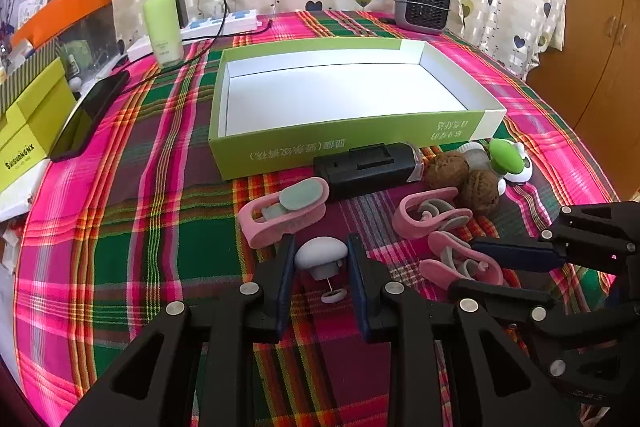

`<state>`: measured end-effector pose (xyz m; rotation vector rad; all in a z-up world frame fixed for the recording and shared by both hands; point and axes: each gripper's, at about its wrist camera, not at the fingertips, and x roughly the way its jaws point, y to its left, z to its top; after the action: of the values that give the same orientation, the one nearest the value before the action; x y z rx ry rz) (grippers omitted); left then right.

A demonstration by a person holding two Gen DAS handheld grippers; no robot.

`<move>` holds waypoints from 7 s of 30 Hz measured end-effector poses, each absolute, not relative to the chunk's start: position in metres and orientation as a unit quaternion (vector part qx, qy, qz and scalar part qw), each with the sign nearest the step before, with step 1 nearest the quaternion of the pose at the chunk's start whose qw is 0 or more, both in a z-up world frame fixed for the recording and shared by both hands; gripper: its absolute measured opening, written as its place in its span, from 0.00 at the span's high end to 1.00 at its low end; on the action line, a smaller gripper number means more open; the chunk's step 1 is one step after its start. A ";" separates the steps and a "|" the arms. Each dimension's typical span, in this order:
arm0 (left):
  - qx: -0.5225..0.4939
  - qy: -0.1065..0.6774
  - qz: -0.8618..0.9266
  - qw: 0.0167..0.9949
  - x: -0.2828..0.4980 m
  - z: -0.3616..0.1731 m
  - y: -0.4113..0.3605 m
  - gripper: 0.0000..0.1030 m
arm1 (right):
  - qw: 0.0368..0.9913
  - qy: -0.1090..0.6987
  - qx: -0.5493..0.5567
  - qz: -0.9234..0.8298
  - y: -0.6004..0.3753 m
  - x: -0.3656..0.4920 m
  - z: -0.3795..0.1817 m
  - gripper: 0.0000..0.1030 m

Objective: Organize objects
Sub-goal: 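Close the right tool on the pink looped clip while the left tool grasps the white mushroom peg, then carry the mushroom peg and pink clip into the box and open both tools, then withdraw both tools from the box toward the remaining items, then grasp the pink clip with grey pad with the left tool while the right tool grasps the white panda gadget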

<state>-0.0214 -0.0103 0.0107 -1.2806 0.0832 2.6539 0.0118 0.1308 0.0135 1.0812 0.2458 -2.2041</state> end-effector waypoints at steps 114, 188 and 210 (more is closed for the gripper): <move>-0.397 -0.012 0.913 0.095 -0.095 0.056 -0.058 0.52 | 0.246 0.051 0.382 -0.889 0.141 -0.083 0.061 0.53; -0.427 0.030 0.895 0.124 -0.054 0.007 -0.042 0.51 | 0.179 0.025 0.429 -0.885 0.221 -0.047 0.005 0.69; -0.426 0.021 0.896 0.123 -0.046 0.009 -0.043 0.85 | 0.189 0.005 0.414 -0.890 0.222 -0.038 0.013 0.69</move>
<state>-0.0464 -0.0426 0.0092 -1.2440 0.0618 2.6142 -0.0381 0.2221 0.0132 1.1640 0.0140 -2.5039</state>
